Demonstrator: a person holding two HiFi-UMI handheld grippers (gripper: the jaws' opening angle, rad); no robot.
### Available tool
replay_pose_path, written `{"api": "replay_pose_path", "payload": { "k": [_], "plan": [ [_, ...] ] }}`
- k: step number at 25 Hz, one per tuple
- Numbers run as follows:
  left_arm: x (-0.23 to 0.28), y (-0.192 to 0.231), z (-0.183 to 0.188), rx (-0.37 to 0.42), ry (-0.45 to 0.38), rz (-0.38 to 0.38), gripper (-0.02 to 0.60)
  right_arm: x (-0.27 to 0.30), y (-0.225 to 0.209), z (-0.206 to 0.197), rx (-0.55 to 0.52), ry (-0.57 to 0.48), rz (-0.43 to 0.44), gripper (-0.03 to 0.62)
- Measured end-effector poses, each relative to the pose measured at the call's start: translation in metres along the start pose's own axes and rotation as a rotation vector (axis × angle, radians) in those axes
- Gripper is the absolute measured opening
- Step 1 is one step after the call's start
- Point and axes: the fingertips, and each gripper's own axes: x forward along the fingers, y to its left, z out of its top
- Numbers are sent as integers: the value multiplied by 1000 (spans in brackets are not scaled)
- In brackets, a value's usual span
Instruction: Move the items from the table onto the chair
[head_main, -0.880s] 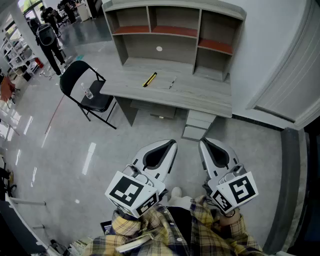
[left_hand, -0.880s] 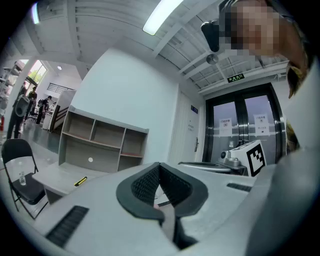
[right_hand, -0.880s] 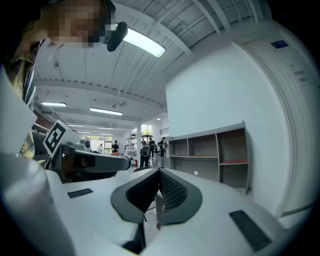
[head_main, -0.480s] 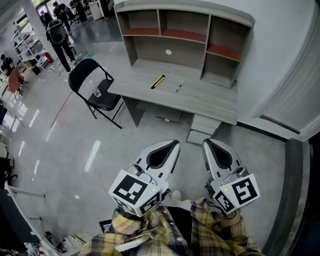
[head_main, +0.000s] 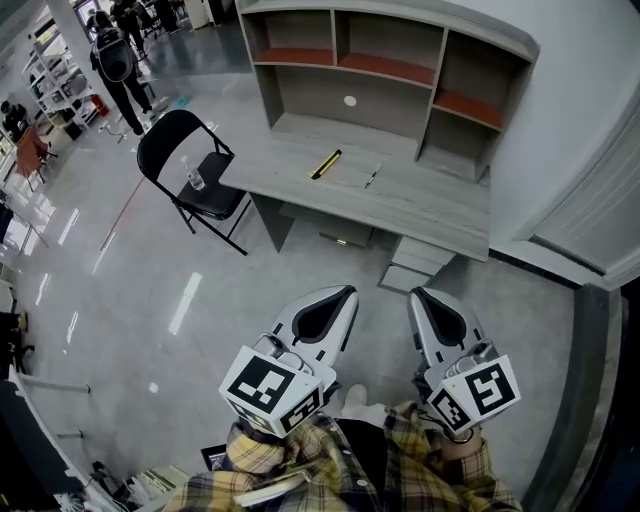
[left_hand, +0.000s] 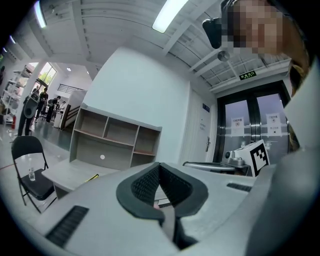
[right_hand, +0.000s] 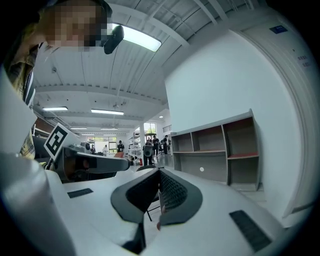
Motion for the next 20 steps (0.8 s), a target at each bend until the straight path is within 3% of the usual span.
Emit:
{"api": "replay_pose_path", "payload": {
  "k": [12,20],
  "plan": [
    [41,164,41,2,-12,-5,5,174,-6,9,-31,21,0,17],
    [46,250,44,-26,18,-27,5,245,-12,-4,9,38,-83,17]
  ]
}}
